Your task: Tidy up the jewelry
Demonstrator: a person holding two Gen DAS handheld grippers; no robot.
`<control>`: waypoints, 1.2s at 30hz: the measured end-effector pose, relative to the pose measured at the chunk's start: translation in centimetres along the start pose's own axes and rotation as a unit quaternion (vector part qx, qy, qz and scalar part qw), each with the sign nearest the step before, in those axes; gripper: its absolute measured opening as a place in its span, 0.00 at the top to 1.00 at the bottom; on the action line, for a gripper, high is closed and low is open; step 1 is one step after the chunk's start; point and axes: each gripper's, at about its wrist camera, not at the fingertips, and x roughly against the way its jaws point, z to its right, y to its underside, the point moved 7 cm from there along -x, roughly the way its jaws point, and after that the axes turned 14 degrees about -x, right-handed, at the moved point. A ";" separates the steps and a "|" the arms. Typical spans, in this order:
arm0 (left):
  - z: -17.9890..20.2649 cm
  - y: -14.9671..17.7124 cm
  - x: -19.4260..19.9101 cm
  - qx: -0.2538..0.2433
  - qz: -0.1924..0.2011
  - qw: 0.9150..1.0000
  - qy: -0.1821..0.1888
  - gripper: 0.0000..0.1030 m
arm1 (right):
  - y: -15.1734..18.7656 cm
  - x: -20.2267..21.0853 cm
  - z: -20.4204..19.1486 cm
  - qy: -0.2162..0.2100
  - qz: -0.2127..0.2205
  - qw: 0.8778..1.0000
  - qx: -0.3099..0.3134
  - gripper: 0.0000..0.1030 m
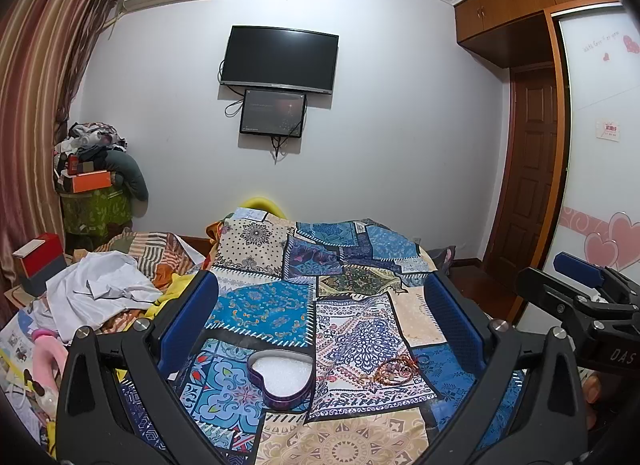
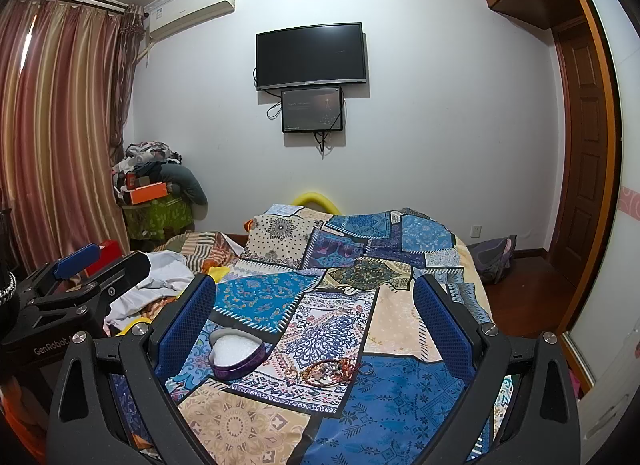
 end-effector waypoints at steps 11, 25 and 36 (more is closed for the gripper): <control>-0.2 0.3 0.1 0.001 -0.002 1.000 -0.001 0.00 | 0.3 0.0 -0.1 0.000 -0.002 1.000 0.001 0.05; -0.2 0.6 0.1 0.001 -0.004 1.000 -0.001 0.00 | 0.7 -0.1 0.0 0.000 -0.004 1.000 0.000 0.05; 0.2 1.2 -2.1 -0.002 -0.028 1.000 0.003 0.00 | 1.2 -1.8 0.9 0.005 -0.020 1.000 -0.006 0.05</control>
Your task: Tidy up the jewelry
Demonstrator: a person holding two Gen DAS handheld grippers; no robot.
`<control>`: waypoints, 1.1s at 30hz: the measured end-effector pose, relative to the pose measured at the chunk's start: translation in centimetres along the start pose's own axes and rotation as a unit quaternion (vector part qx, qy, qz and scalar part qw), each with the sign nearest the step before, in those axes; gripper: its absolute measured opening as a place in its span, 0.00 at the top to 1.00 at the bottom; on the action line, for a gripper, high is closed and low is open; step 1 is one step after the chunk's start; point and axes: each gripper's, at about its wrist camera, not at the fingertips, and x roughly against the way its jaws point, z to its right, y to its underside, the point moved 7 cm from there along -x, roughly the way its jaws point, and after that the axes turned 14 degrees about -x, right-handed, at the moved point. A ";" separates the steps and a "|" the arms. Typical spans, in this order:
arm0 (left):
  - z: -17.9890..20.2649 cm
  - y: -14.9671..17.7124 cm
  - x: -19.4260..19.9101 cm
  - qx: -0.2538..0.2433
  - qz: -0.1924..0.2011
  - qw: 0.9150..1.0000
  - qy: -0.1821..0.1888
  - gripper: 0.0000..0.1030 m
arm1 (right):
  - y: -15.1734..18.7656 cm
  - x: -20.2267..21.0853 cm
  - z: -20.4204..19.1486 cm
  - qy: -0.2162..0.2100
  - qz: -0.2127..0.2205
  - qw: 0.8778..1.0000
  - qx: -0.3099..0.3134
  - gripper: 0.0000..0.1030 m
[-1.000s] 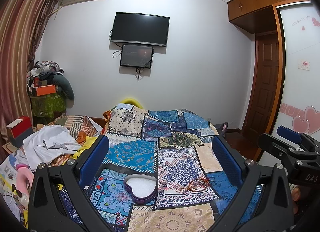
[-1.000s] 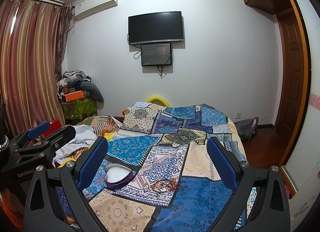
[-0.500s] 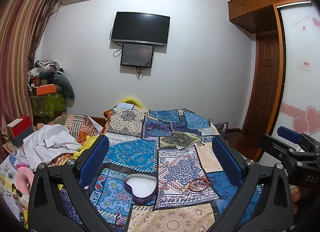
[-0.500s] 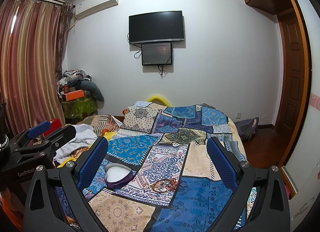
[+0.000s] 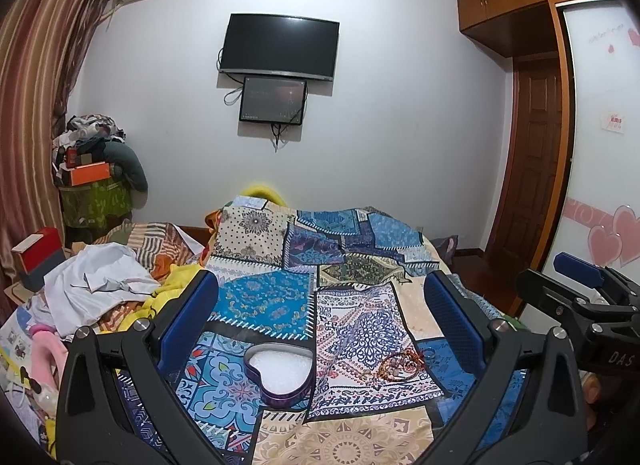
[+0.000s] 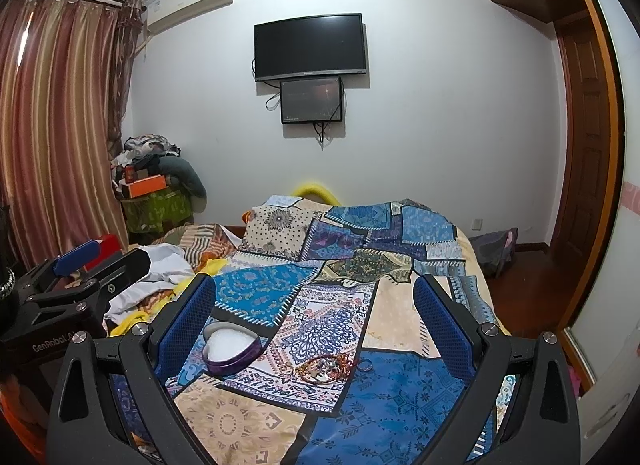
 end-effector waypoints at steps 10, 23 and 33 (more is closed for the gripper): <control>1.3 3.0 -5.8 0.000 -0.084 0.996 0.020 0.00 | 1.9 -3.6 4.0 0.045 -0.045 0.998 -0.010 0.05; 4.7 9.8 -13.2 -0.010 -0.198 0.977 0.075 0.02 | 5.8 -7.8 9.5 0.103 -0.131 0.986 -0.008 0.05; 6.9 12.8 -15.7 -0.025 -0.238 0.965 0.111 0.32 | 8.8 -11.3 10.9 0.079 -0.198 0.977 -0.006 0.27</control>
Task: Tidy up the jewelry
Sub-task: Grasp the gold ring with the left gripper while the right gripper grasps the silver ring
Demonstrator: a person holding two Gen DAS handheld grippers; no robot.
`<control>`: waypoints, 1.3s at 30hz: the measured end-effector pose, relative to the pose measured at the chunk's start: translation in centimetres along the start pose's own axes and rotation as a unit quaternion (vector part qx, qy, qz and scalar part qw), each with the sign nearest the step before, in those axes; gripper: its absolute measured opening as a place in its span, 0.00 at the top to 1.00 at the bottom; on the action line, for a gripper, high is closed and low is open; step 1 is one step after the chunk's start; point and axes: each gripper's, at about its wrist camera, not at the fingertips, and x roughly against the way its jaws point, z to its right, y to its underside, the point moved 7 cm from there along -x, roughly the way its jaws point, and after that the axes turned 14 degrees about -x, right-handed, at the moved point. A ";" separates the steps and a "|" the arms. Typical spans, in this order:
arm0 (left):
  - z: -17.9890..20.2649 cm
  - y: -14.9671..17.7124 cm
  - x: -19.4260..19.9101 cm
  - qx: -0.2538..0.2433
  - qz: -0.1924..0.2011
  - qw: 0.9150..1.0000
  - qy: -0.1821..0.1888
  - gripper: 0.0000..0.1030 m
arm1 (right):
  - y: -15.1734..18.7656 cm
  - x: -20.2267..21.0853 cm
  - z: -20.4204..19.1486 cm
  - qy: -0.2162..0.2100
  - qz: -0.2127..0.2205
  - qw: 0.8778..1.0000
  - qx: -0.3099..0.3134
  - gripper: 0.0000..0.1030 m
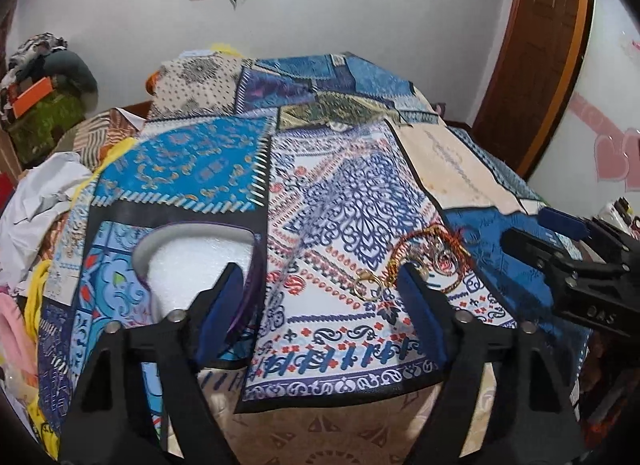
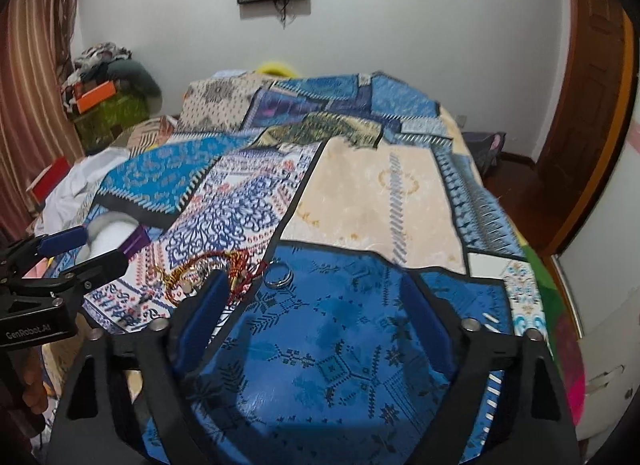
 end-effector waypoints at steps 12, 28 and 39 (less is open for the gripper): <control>2.2 0.7 -2.1 -0.031 -0.016 0.998 0.046 0.61 | 0.5 -2.6 -0.9 -0.028 -0.041 0.999 0.022 0.57; 2.1 0.4 -2.4 -0.021 -0.011 0.998 0.059 0.83 | 0.9 -3.6 -1.2 -0.041 -0.051 0.997 0.028 0.81; 1.1 -0.7 0.4 -0.014 0.016 0.999 0.050 0.83 | -0.2 -1.2 -1.8 -0.039 -0.027 0.999 0.019 0.81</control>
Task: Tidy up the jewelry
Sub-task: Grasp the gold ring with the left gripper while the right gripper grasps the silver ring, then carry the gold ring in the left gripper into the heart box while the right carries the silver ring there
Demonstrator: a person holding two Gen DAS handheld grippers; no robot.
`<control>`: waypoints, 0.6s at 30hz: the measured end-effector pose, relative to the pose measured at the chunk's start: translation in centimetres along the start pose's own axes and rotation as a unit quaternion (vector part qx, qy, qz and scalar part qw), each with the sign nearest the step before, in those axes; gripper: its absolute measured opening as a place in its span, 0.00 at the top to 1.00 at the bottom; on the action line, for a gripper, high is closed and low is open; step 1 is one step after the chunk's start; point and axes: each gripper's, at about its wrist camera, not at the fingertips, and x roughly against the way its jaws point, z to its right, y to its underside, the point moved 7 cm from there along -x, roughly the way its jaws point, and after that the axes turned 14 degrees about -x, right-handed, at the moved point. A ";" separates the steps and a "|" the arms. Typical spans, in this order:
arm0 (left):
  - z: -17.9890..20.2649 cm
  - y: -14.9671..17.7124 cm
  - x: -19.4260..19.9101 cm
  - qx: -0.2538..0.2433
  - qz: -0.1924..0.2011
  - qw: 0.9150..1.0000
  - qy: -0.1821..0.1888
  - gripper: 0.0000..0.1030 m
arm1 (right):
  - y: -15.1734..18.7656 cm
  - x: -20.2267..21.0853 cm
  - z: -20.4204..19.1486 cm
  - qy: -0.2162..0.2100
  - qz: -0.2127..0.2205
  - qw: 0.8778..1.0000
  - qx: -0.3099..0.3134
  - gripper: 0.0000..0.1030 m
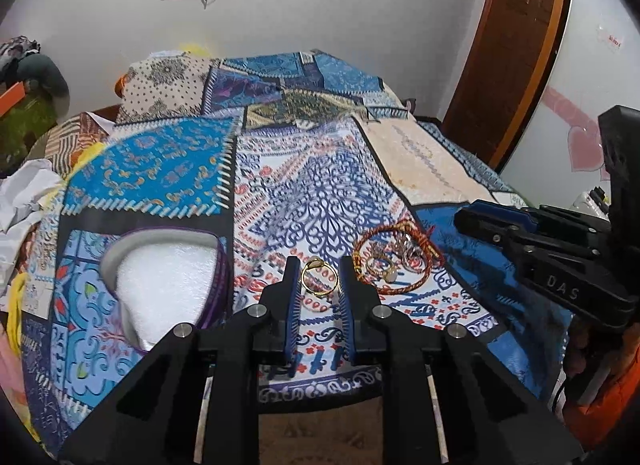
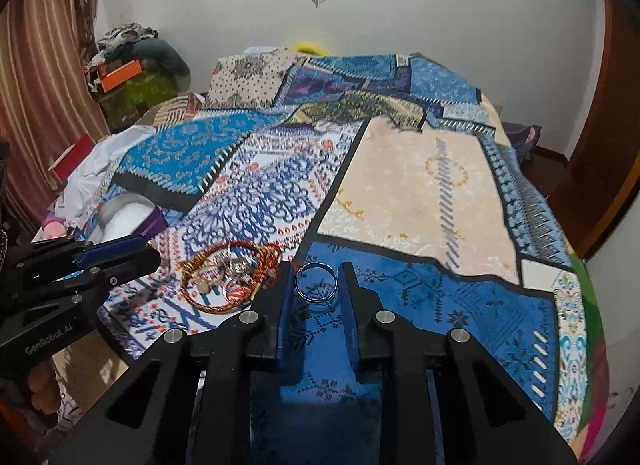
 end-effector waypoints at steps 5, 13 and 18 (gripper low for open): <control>-1.0 -1.1 2.3 -0.002 0.025 1.000 -0.017 0.83 | -1.2 2.0 -1.3 -0.007 0.030 1.000 0.001 0.81; -3.1 -2.8 6.0 -0.006 0.070 0.996 -0.052 0.83 | -3.1 5.0 -4.4 -0.026 0.079 0.997 0.008 0.81; -4.5 -3.4 8.0 -0.007 0.095 0.993 -0.068 0.83 | -4.0 6.0 -7.1 -0.045 0.099 0.994 0.023 0.81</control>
